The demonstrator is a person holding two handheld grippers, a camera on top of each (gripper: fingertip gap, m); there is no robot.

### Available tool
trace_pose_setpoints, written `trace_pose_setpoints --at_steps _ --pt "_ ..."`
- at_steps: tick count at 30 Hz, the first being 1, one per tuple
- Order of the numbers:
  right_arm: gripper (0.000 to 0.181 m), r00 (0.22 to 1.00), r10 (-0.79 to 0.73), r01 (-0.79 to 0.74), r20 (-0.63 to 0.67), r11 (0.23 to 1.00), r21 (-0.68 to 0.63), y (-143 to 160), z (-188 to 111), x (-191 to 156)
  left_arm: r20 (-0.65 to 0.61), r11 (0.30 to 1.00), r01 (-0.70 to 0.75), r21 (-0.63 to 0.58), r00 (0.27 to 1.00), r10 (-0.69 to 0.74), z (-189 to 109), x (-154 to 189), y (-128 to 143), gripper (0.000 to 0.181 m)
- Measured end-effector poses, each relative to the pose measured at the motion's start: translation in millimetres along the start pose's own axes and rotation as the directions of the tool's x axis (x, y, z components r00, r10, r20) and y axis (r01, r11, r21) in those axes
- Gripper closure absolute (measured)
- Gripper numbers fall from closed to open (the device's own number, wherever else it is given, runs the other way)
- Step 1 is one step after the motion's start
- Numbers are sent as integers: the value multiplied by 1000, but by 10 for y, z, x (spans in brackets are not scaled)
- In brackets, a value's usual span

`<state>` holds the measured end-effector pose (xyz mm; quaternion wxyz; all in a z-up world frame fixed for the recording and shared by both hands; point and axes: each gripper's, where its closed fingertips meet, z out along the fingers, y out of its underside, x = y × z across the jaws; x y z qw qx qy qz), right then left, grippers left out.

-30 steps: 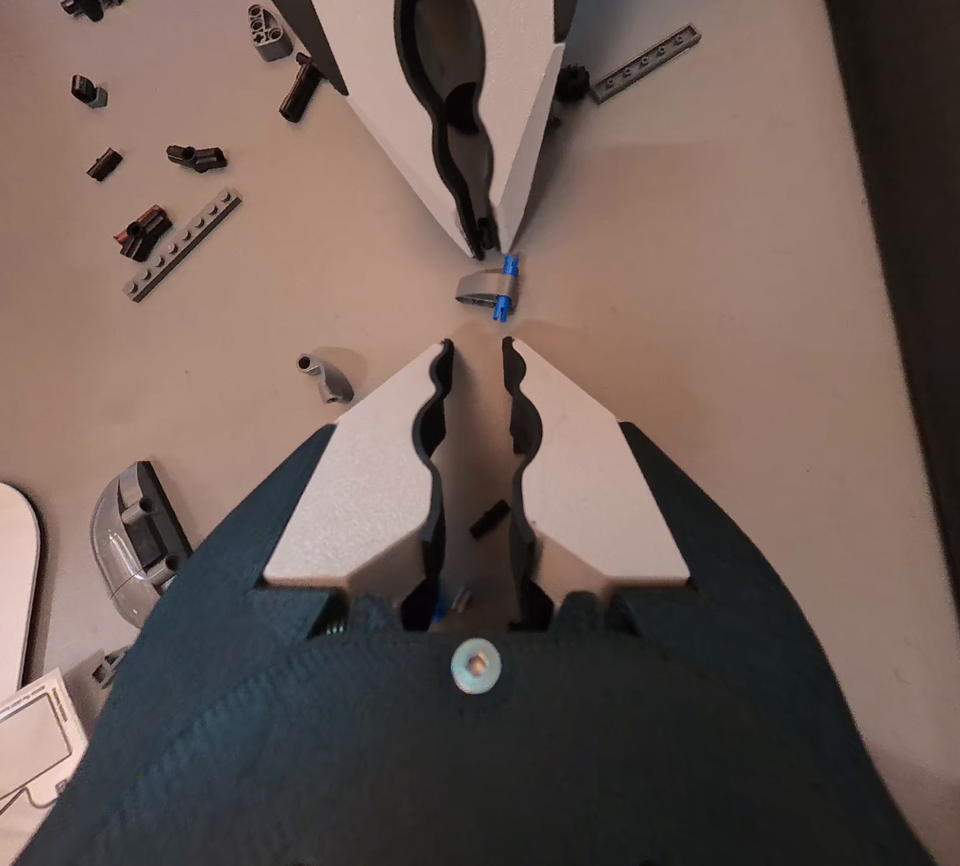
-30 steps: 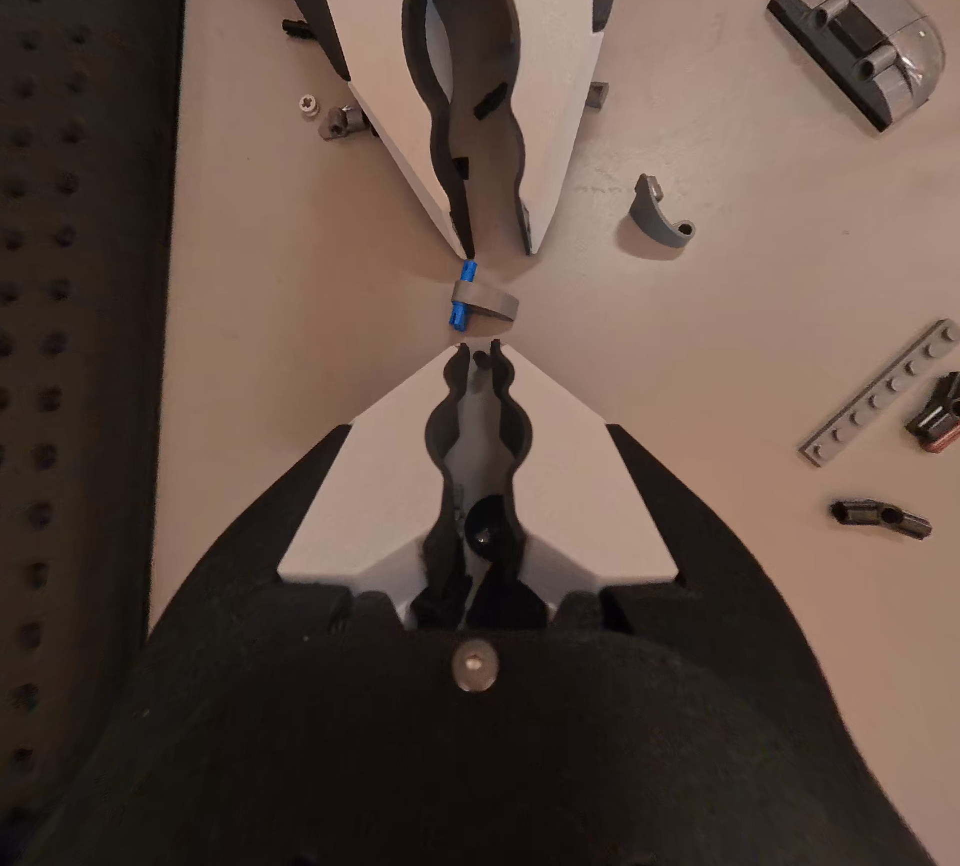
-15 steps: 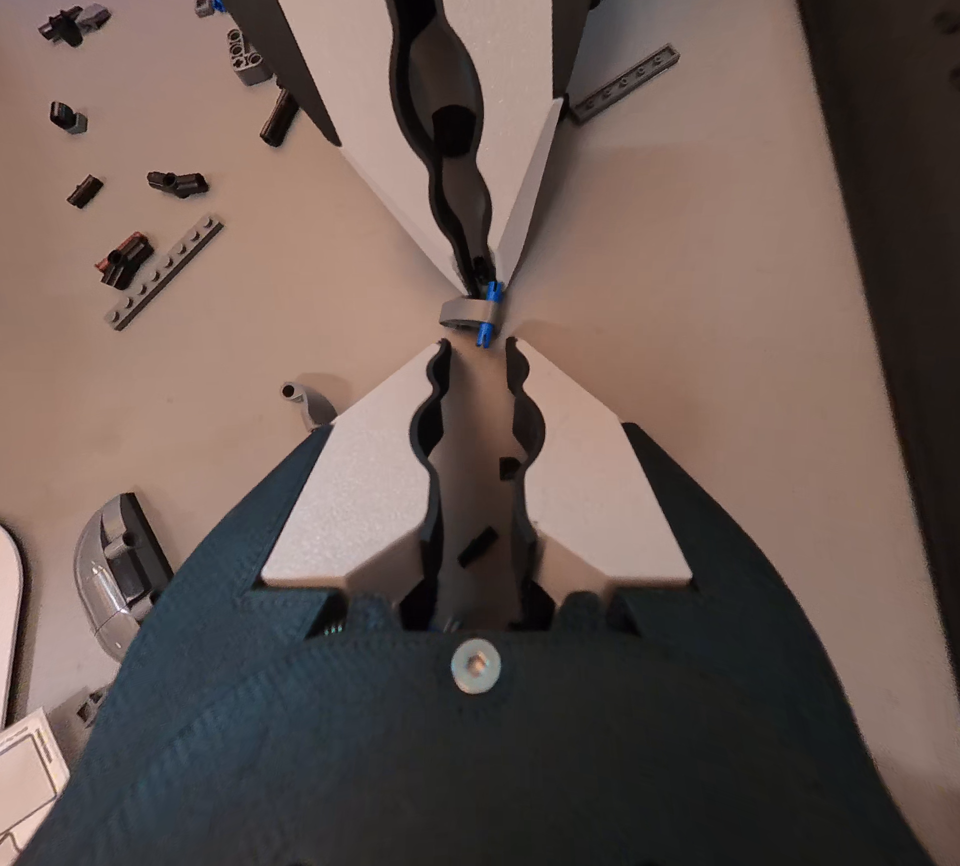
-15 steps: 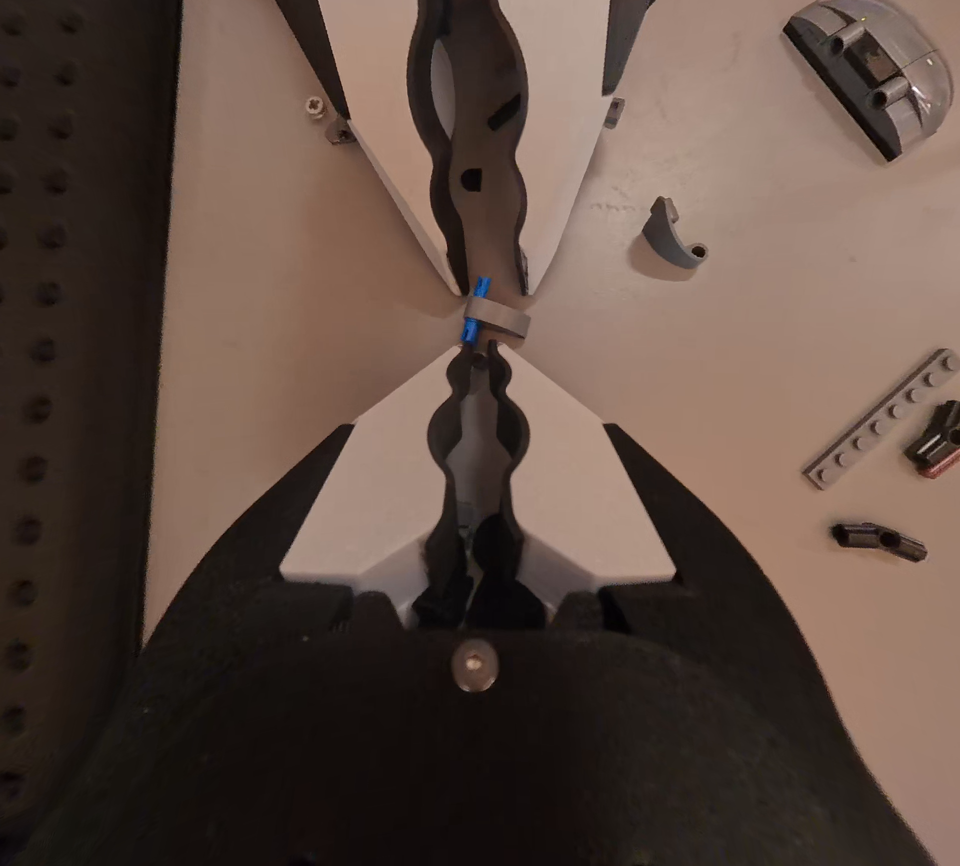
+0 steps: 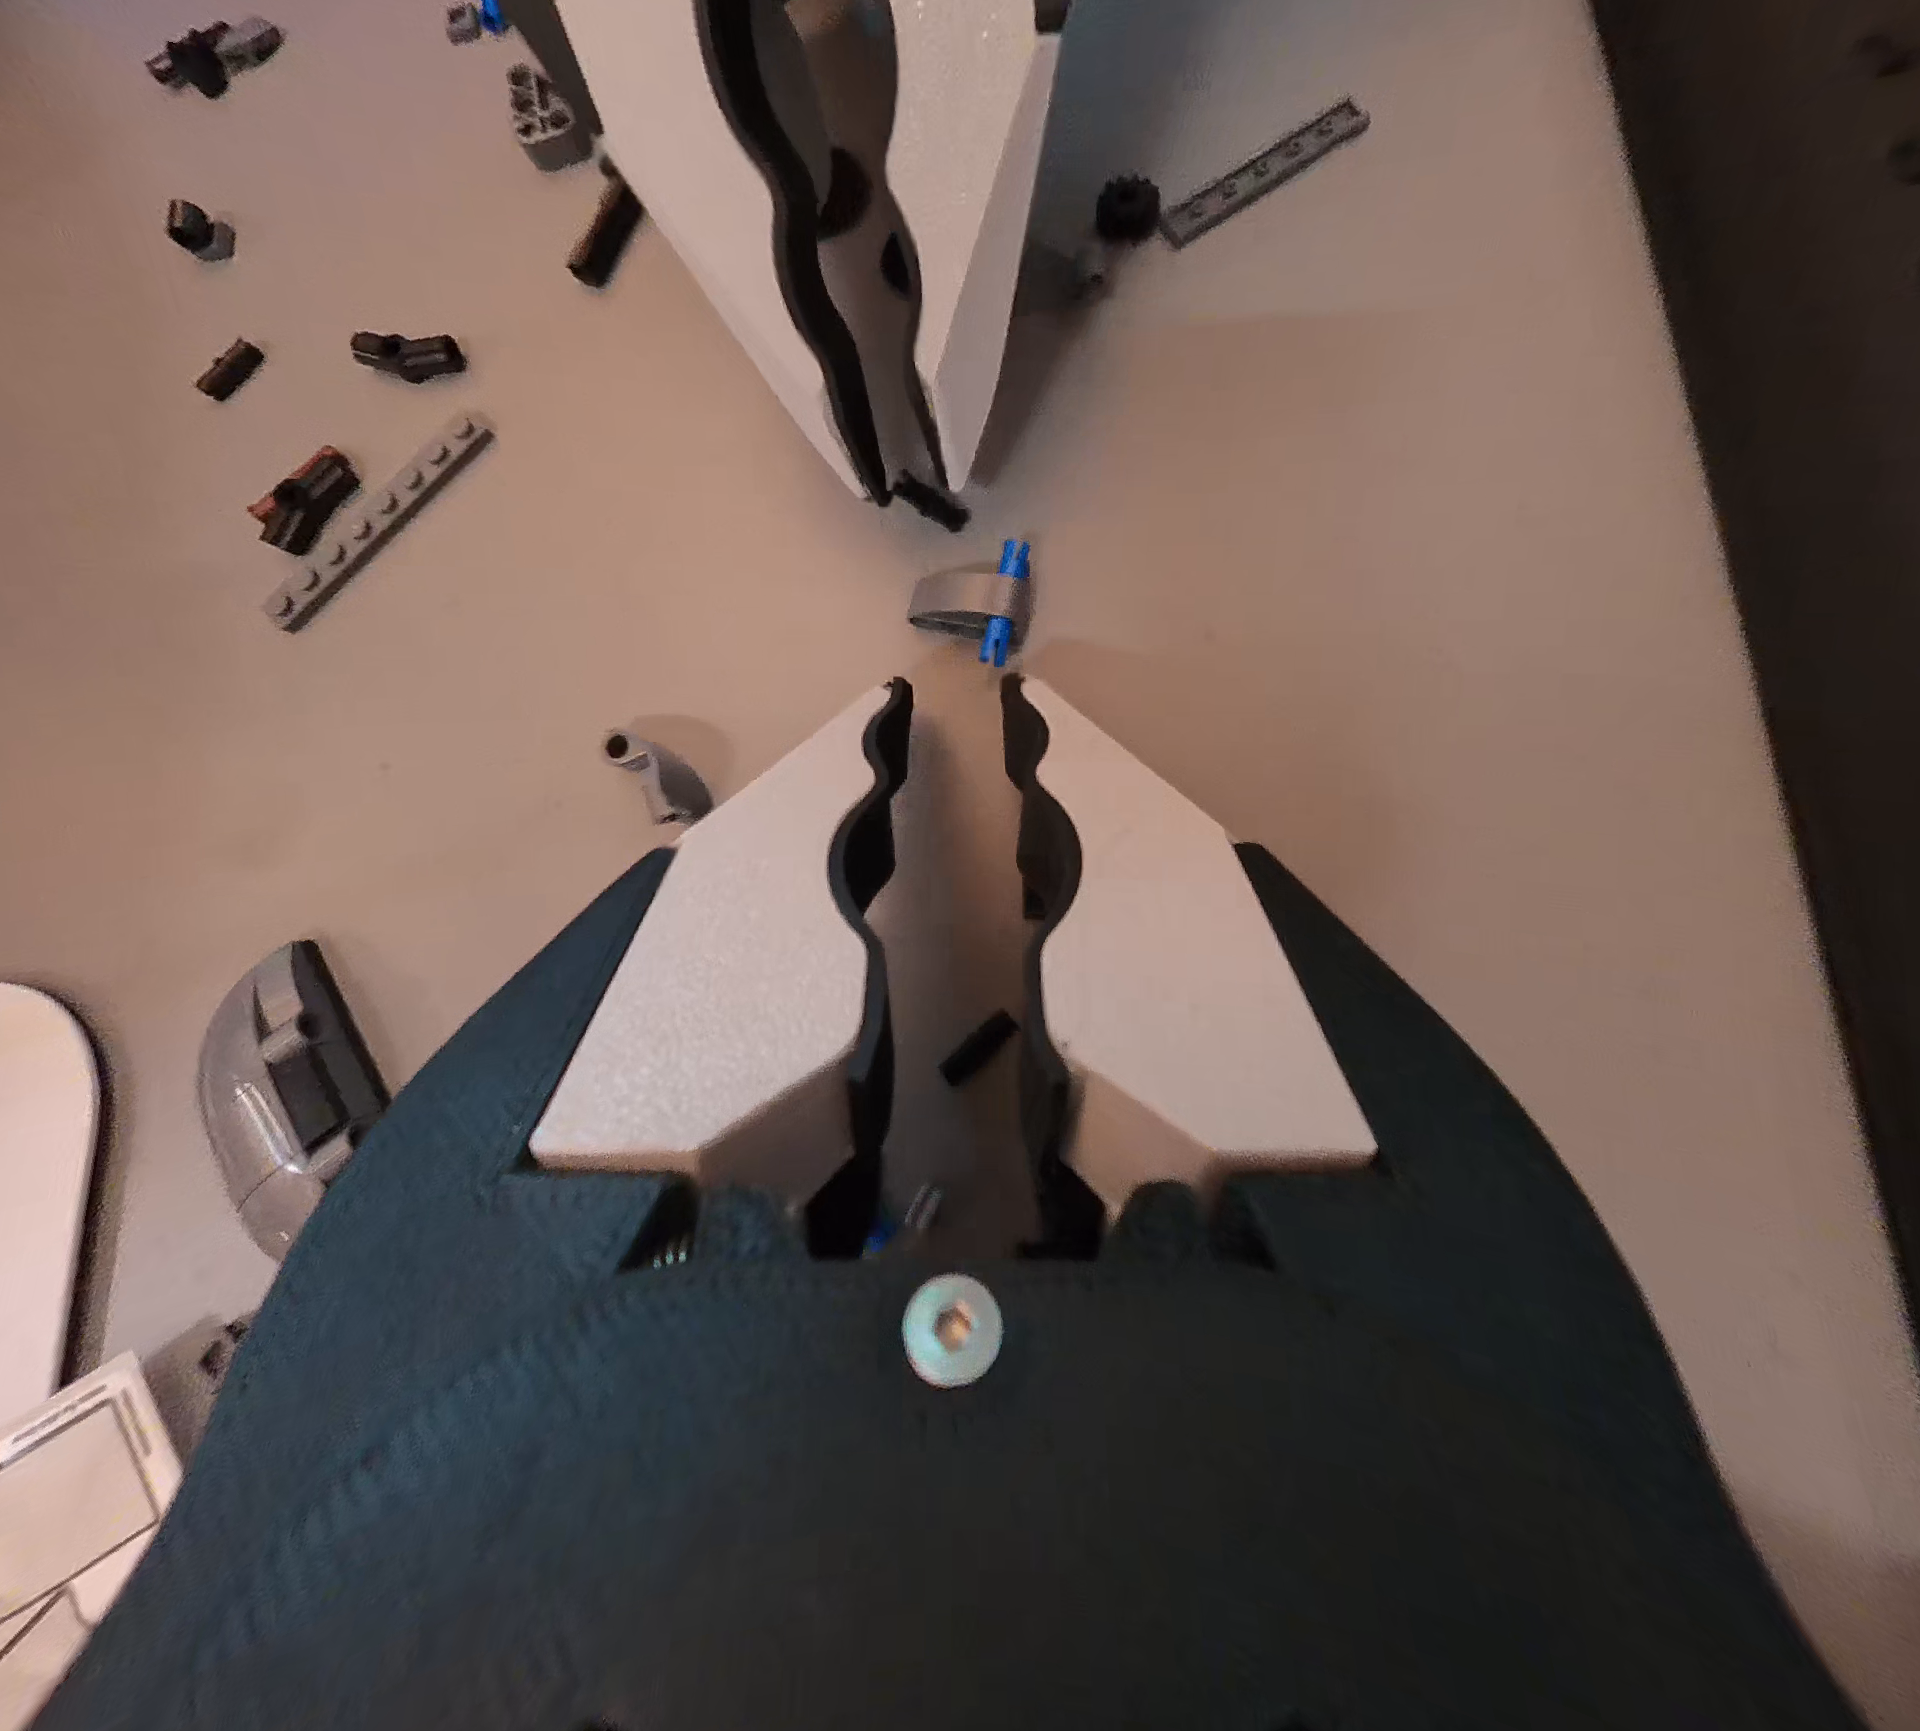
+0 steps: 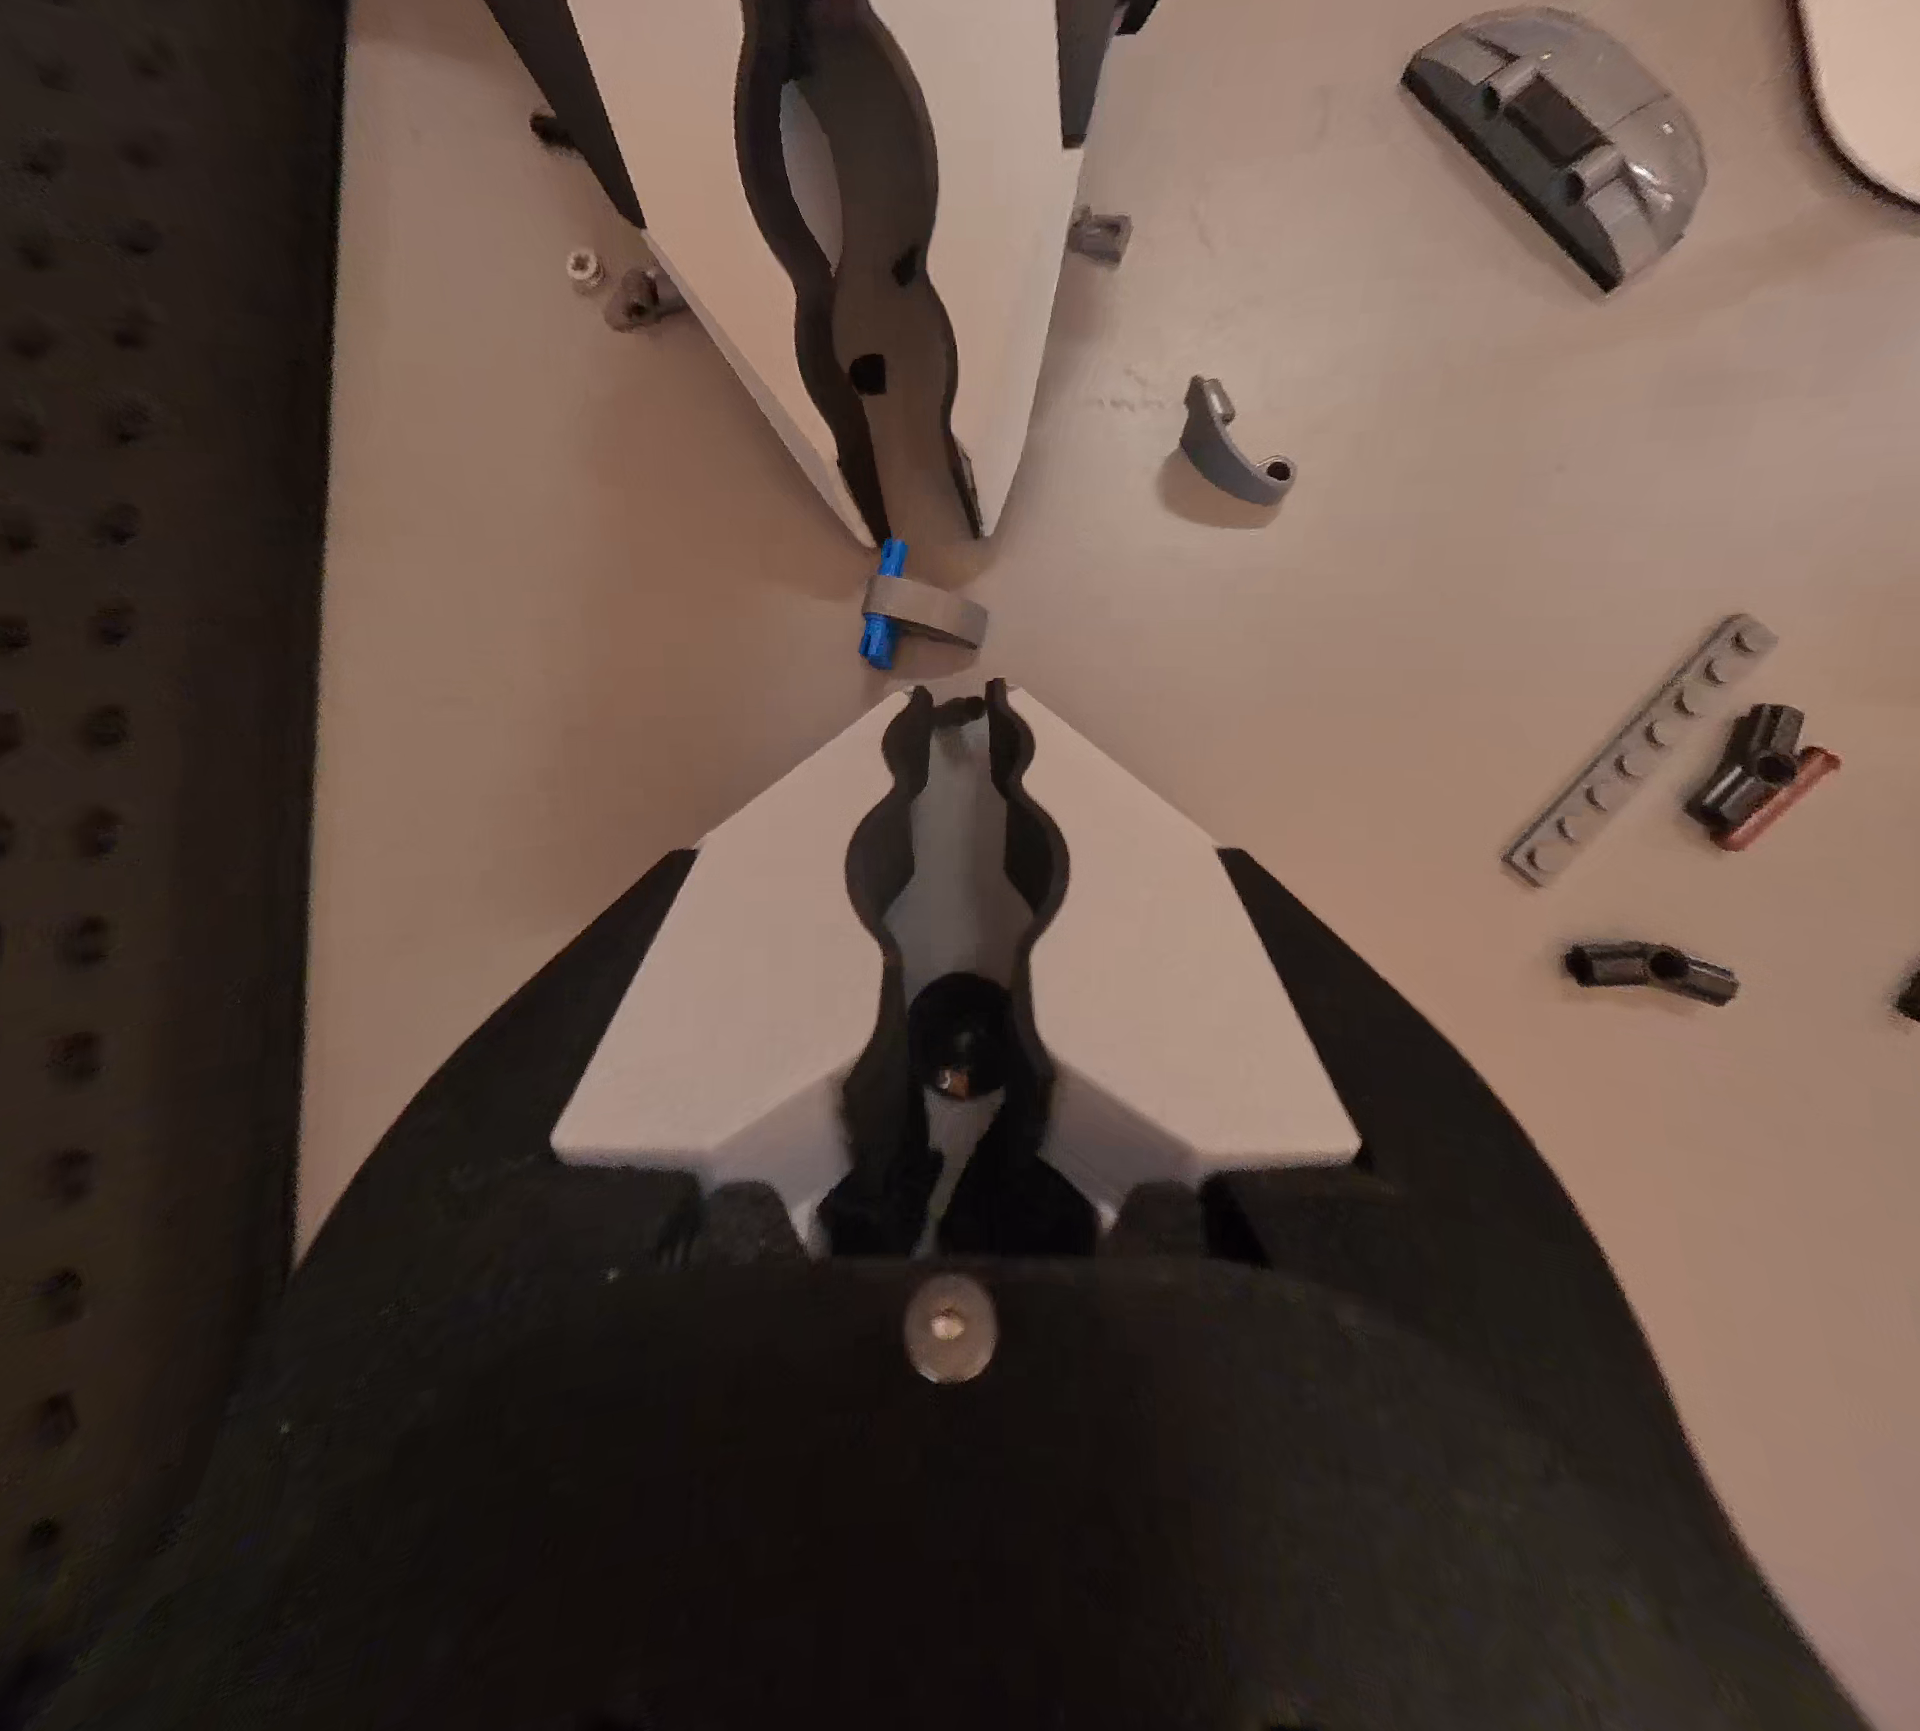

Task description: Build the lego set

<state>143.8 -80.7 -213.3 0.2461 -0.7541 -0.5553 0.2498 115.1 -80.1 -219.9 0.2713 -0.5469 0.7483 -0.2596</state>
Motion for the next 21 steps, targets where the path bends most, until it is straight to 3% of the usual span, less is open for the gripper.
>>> trace_pose_setpoints --at_steps 3,5,13,17,21 --pt "171 1000 17 -17 -1 1000 12 0 -40 25 10 999 19 32 1000 -19 -74 -46 -26 170" --pt "181 1000 -6 6 -2 1000 11 4 -49 7 3 998 36 56 999 -37 -98 -58 -46 171" --pt "181 1000 -8 8 -11 1000 -19 65 -99 26 7 1000 4 25 1000 -4 -10 -18 -53 167" --pt "174 1000 18 -19 -17 999 -39 160 -222 50 9 1000 8 19 1000 -9 -5 -27 -44 167" --pt "167 998 52 -58 -47 989 -139 333 -180 96 5 1000 4 11 1000 -5 16 -12 -47 166"
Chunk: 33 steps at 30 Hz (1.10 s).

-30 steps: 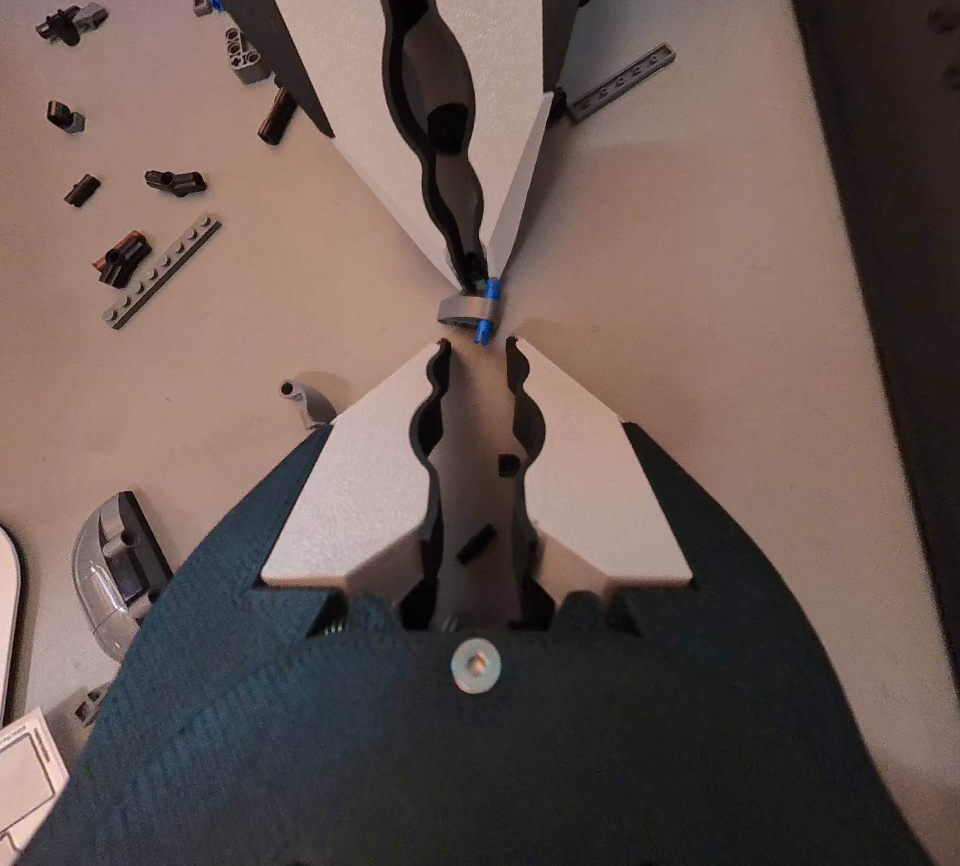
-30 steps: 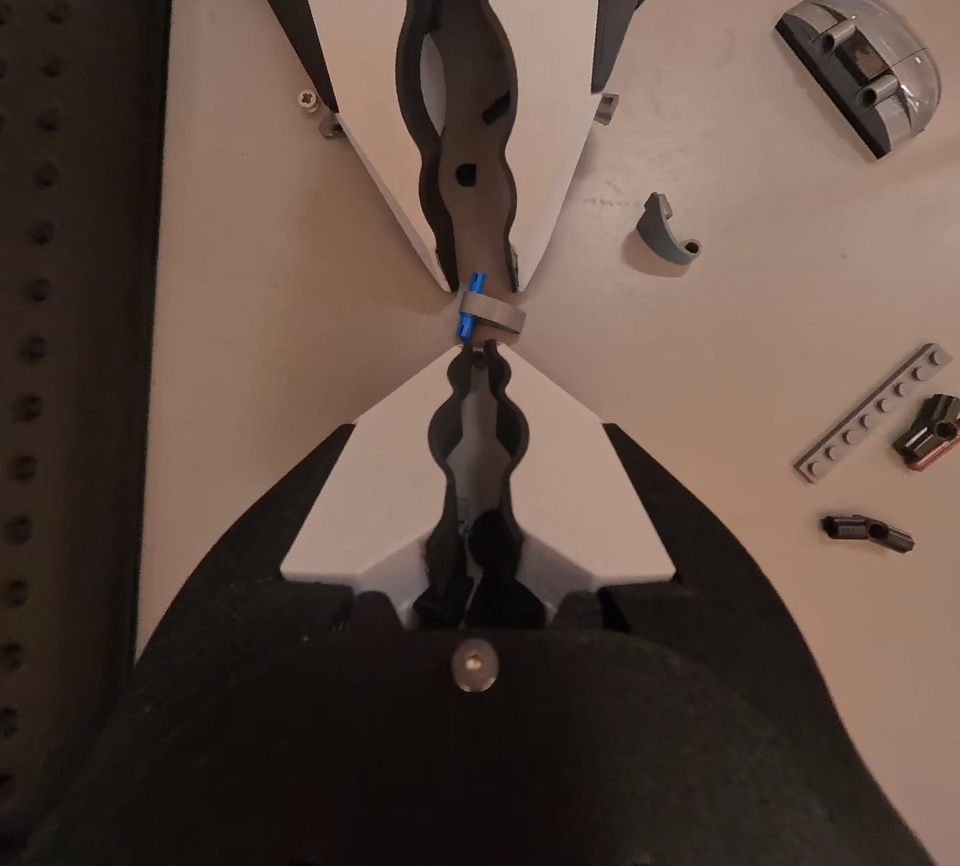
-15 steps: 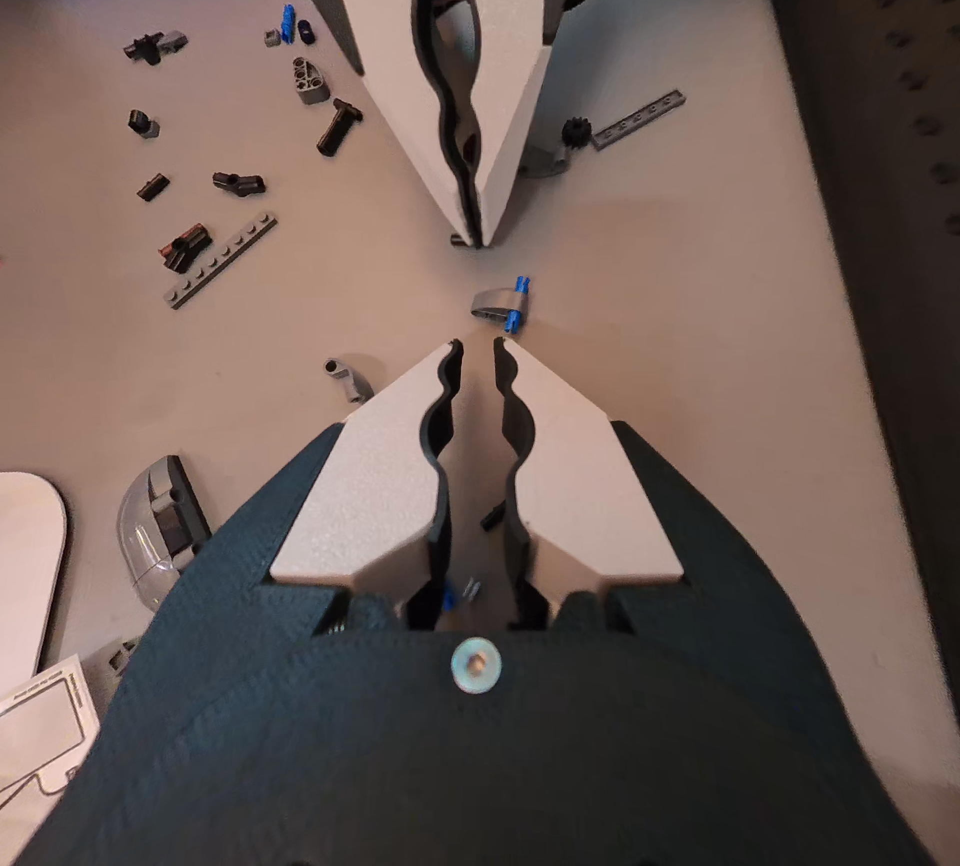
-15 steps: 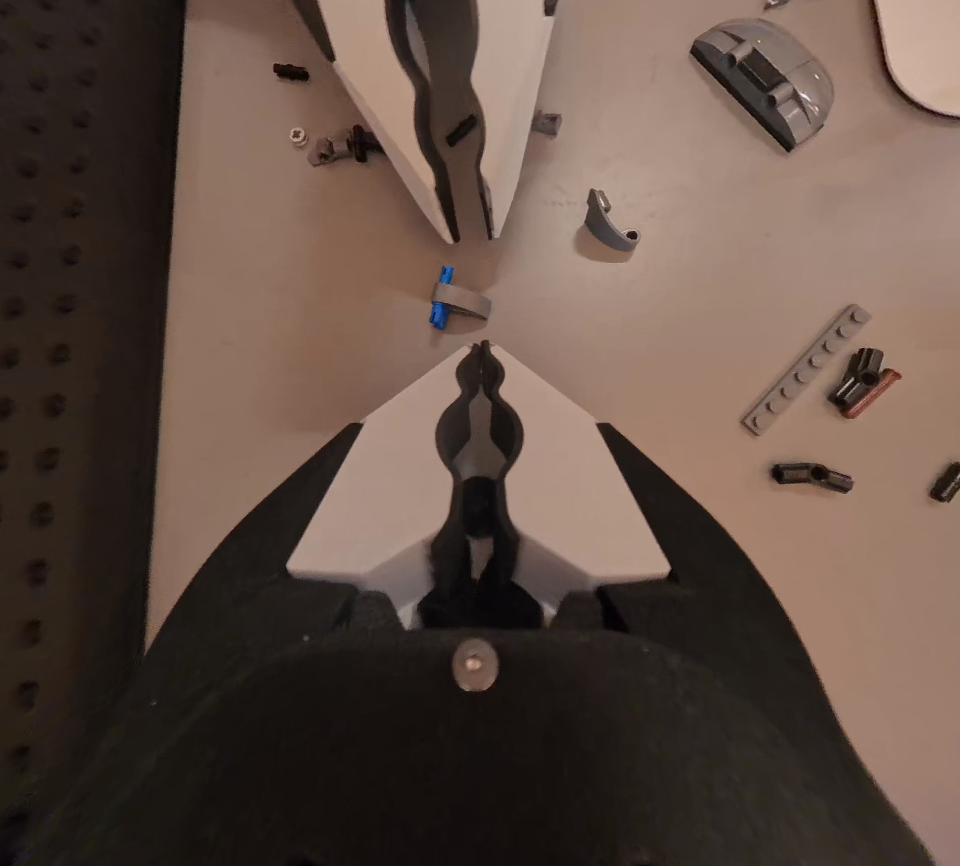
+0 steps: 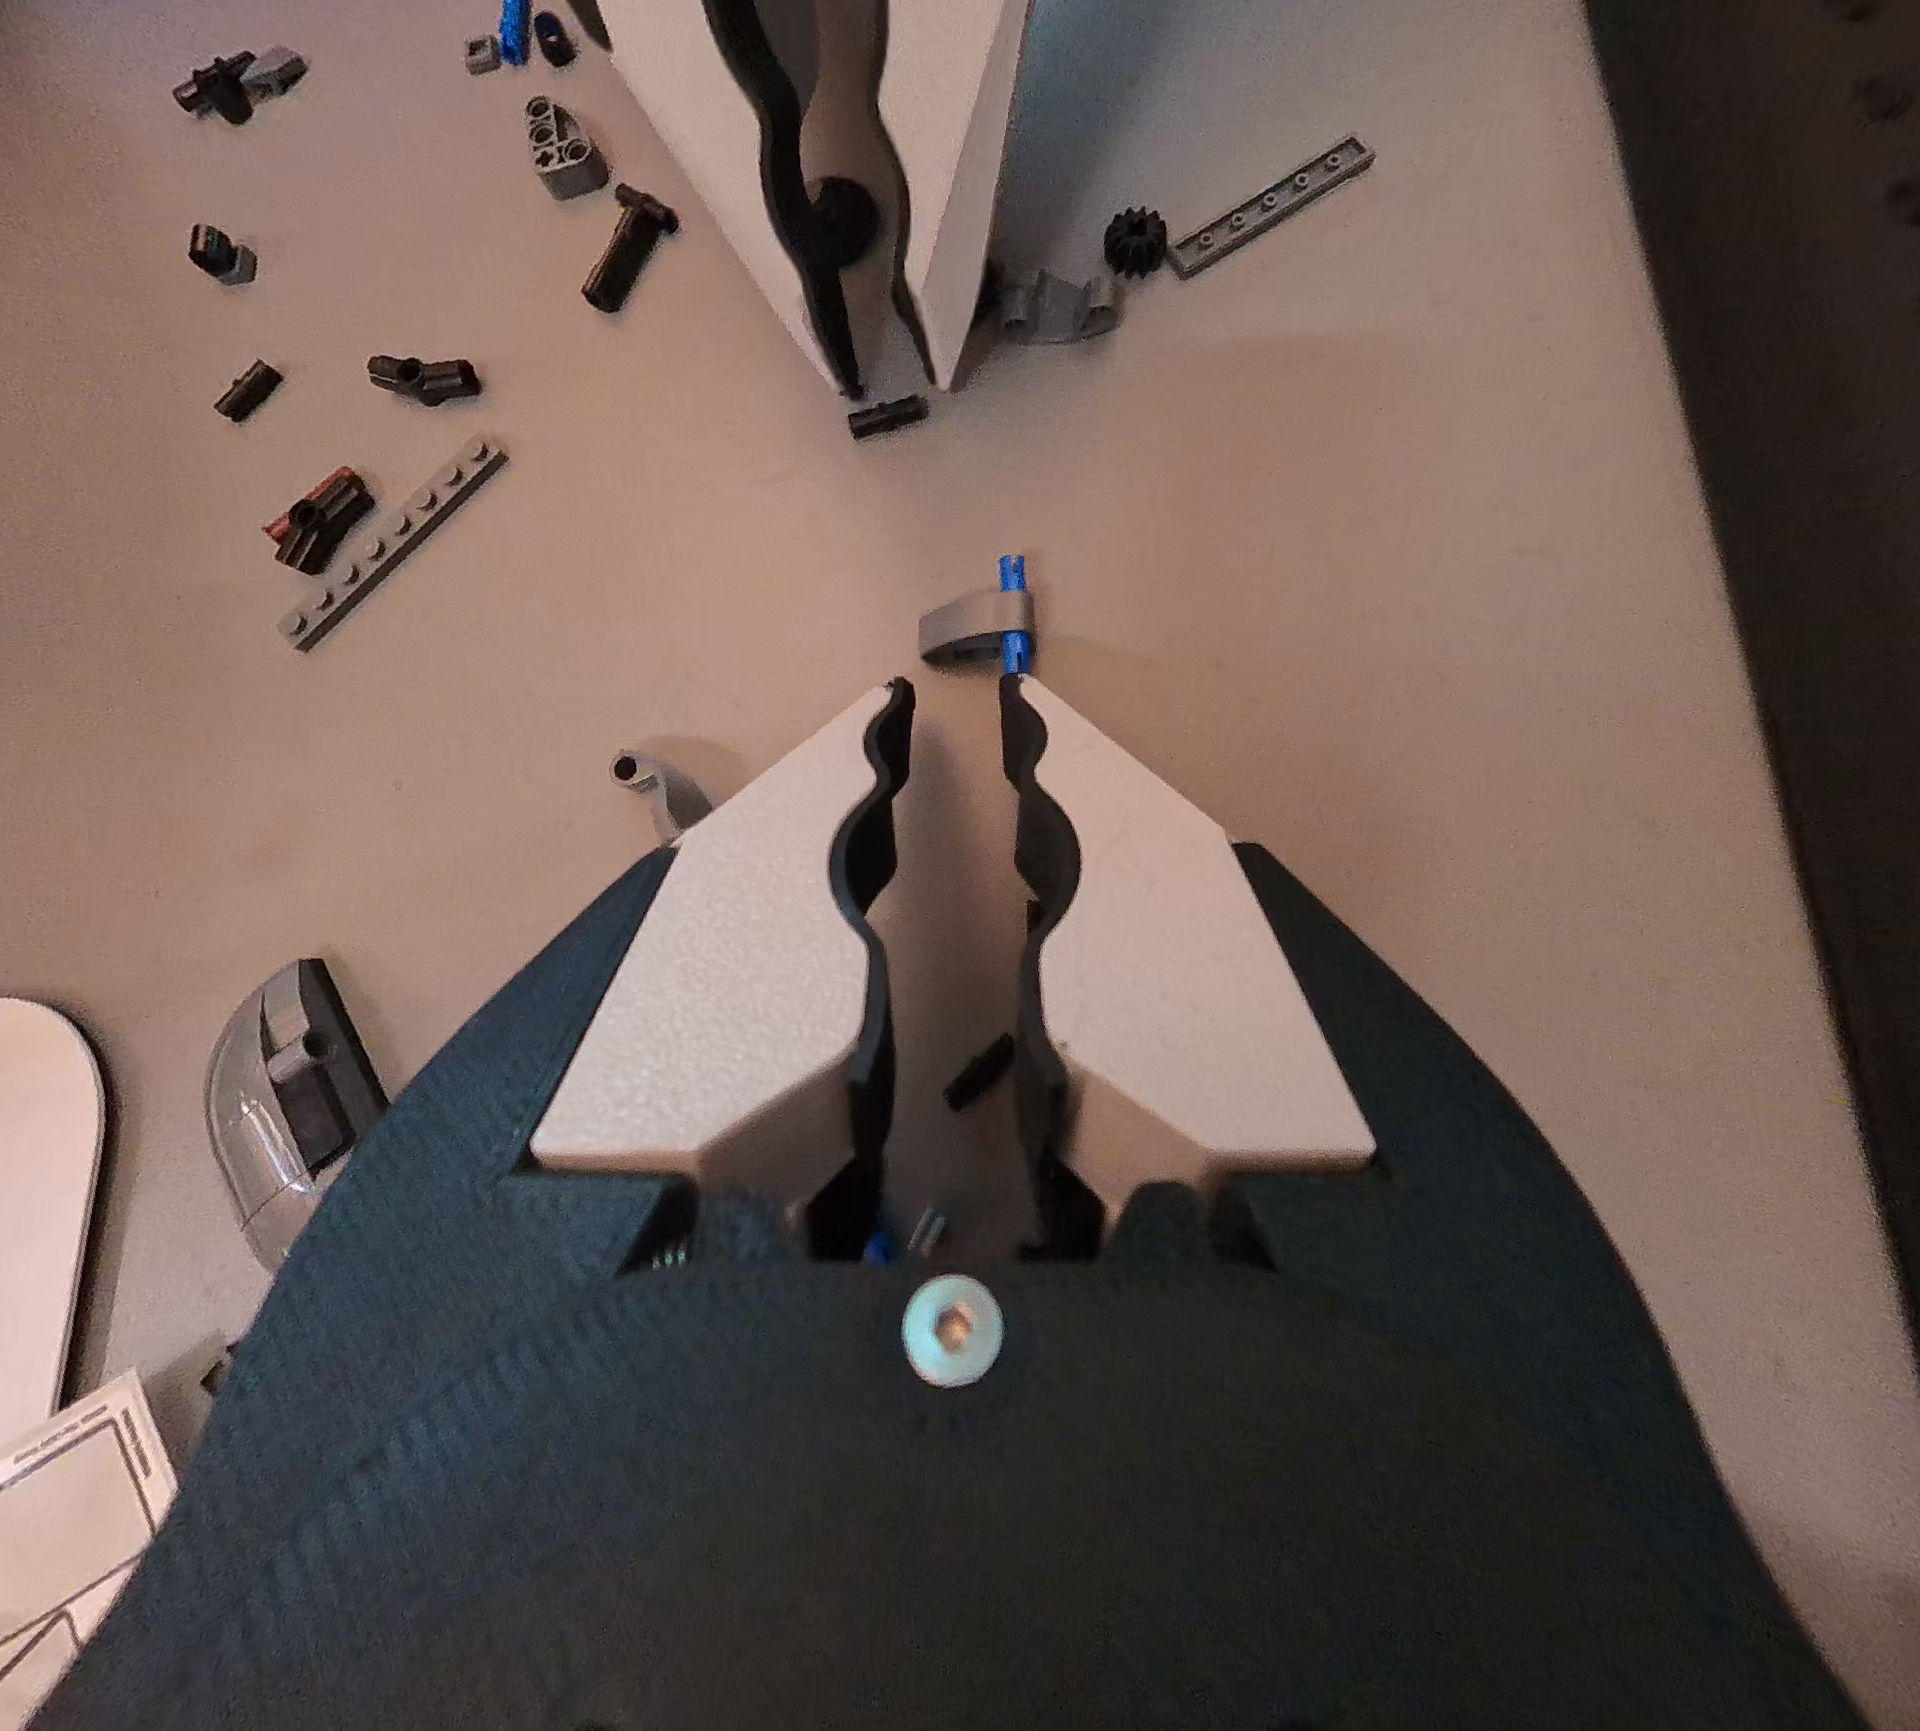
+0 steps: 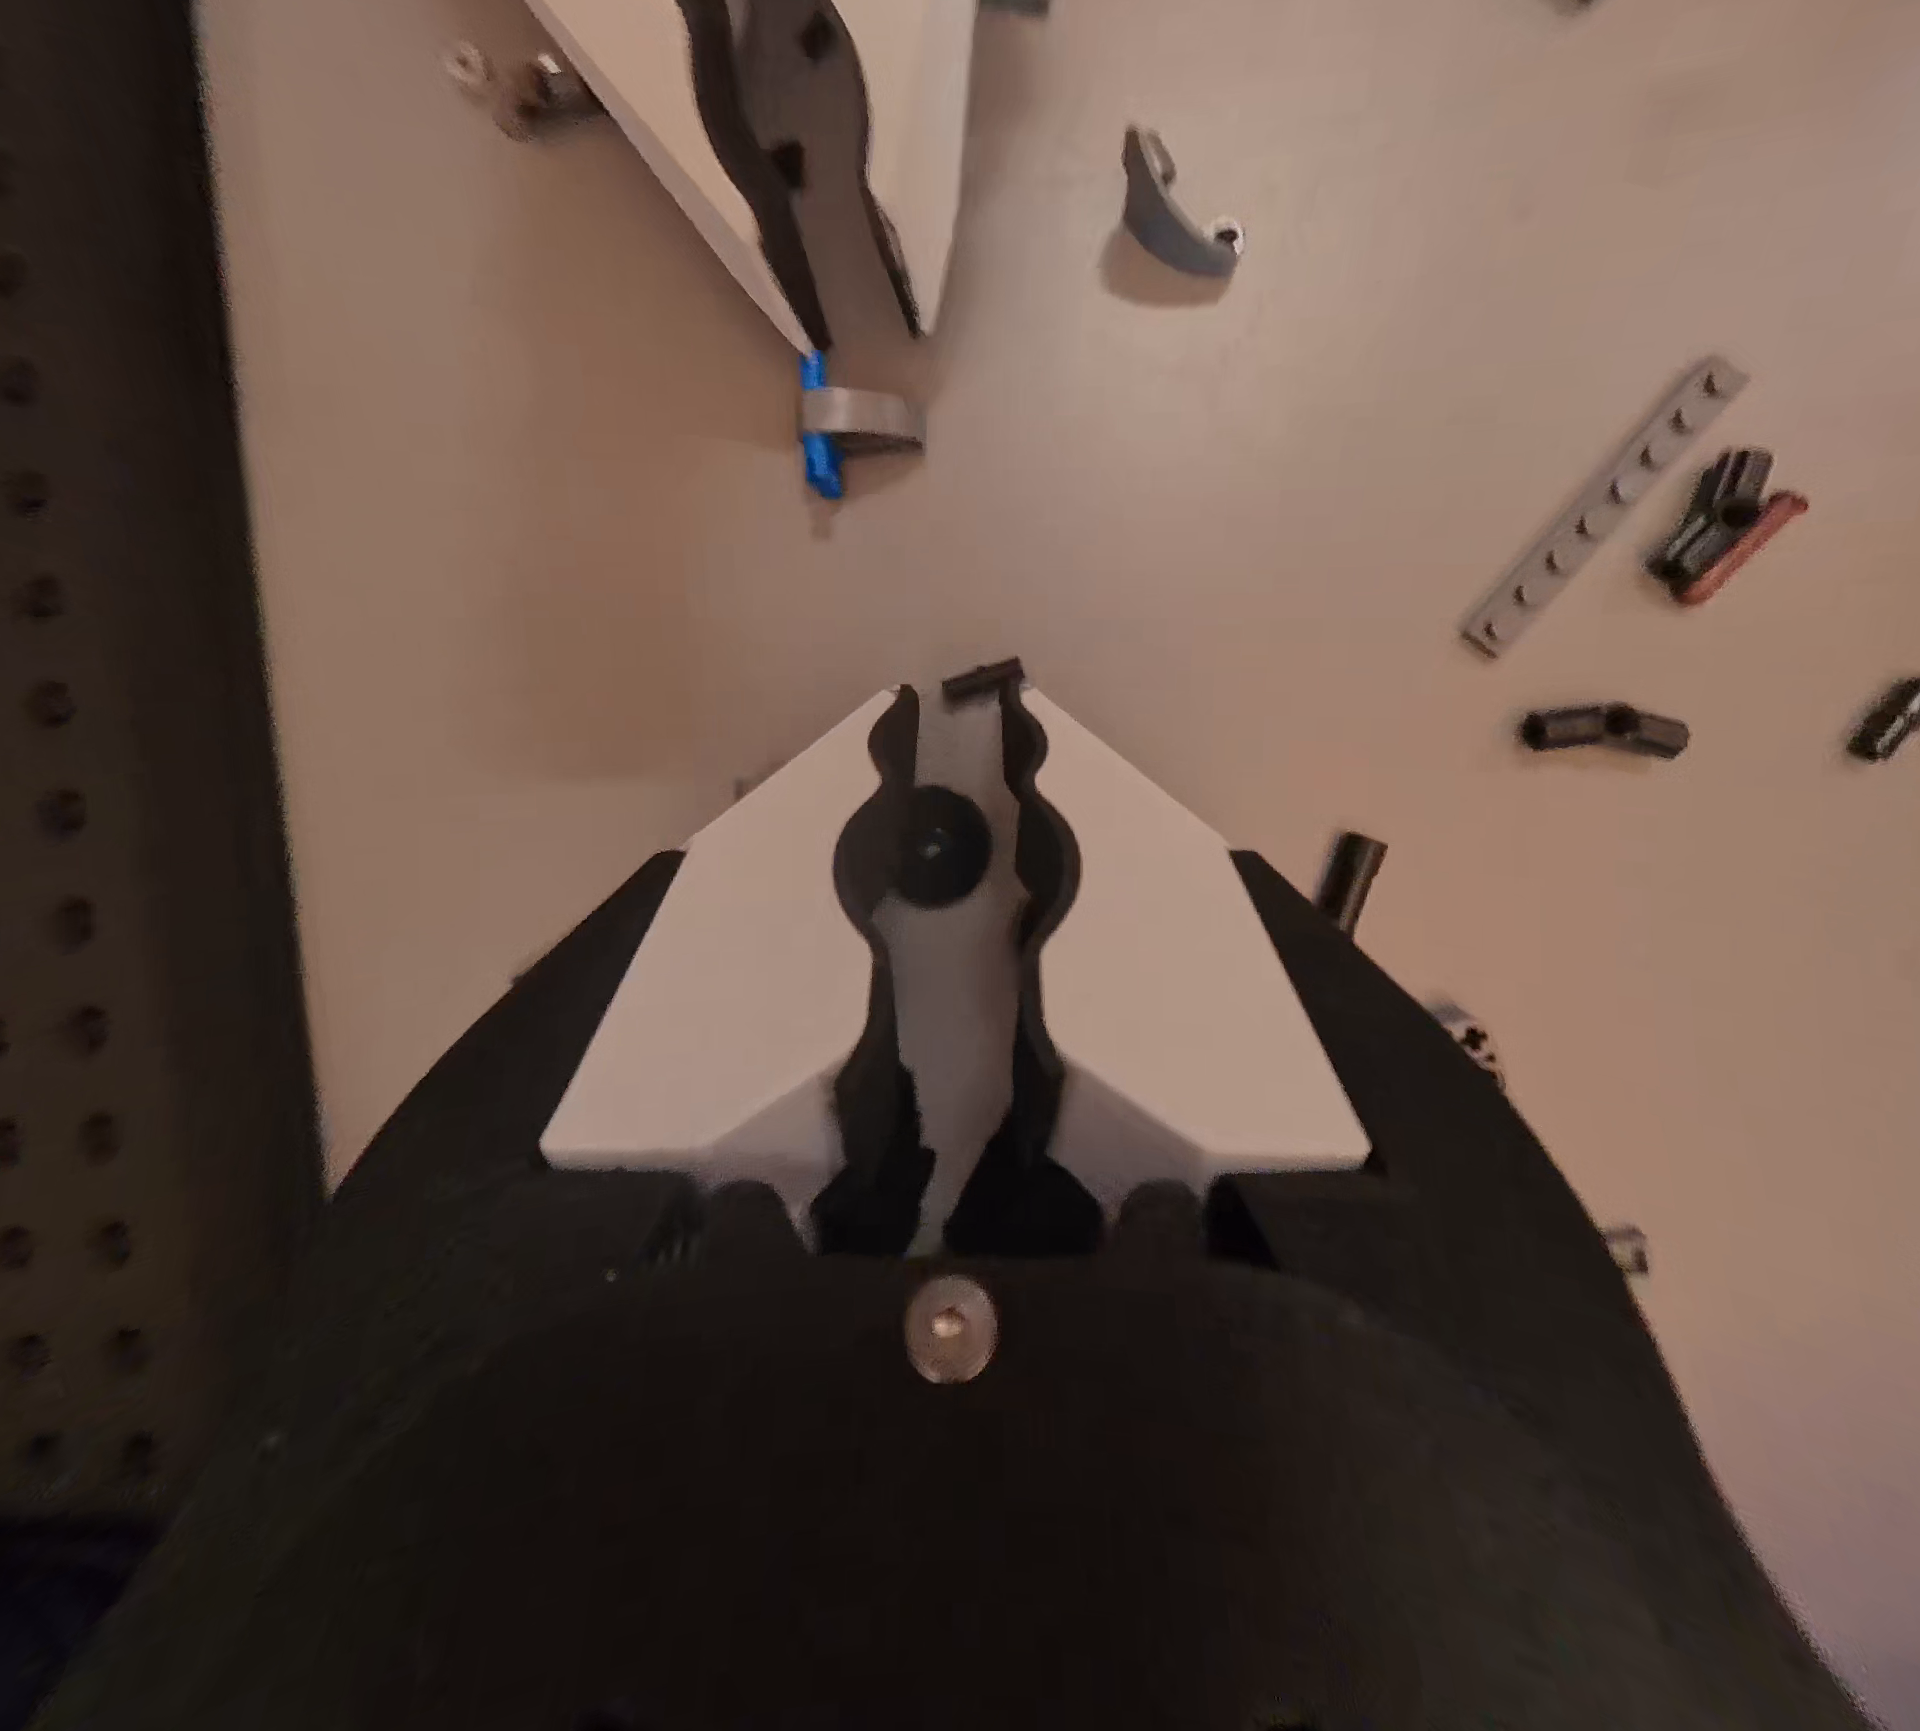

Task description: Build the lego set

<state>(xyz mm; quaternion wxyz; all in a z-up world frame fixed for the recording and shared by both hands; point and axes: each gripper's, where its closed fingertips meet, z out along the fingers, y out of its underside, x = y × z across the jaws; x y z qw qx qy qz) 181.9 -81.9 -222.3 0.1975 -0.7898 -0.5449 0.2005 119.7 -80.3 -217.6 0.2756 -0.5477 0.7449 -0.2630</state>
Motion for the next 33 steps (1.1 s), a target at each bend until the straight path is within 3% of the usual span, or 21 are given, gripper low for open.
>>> trace_pose_setpoints --at_steps 8,16,25,28,33 --pt "179 1000 -11 11 -14 1000 0 -53 95 -11 -3 1000 0 4 1000 0 -4 5 -18 166" --pt "179 999 -47 48 -18 998 51 -174 68 -49 33 999 -11 37 999 9 -52 -35 -106 165" --pt "179 997 -79 80 -18 996 51 -204 100 -89 -8 1000 23 -16 1000 -23 42 72 -93 150" --pt "179 997 -79 79 -9 995 61 -221 99 -104 12 999 5 -32 1000 -4 91 56 -85 162" --pt "179 997 -82 82 -9 995 58 -217 109 -104 4 999 -26 -27 1000 27 97 67 -76 164"
